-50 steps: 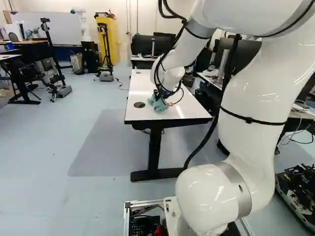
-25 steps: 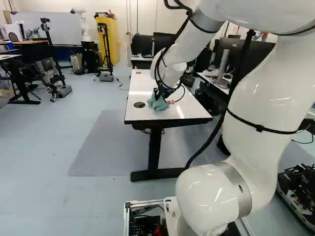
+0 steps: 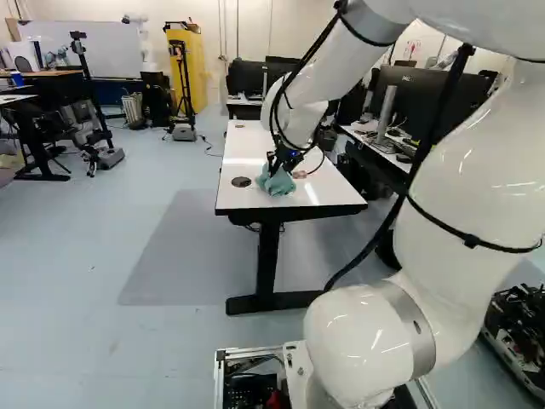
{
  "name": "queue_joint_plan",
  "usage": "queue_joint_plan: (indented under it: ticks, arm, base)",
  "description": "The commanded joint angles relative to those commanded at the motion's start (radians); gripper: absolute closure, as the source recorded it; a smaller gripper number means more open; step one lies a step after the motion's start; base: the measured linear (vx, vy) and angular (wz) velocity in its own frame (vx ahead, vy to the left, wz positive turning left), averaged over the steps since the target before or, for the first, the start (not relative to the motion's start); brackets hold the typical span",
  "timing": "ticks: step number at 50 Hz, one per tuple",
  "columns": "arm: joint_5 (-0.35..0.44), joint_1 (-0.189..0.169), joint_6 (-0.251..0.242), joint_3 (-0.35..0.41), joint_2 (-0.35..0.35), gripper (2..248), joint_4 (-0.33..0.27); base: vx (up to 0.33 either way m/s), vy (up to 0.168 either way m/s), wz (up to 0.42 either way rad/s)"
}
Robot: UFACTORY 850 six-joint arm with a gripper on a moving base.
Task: Clean the table with the green towel
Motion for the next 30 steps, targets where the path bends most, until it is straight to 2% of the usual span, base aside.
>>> queue_joint_plan:
  ticks: [30]
  arm:
    - [-0.179,-0.002,0.0,0.014,0.101,202,0.0]
  base:
    - [0.0,0.0,0.0]
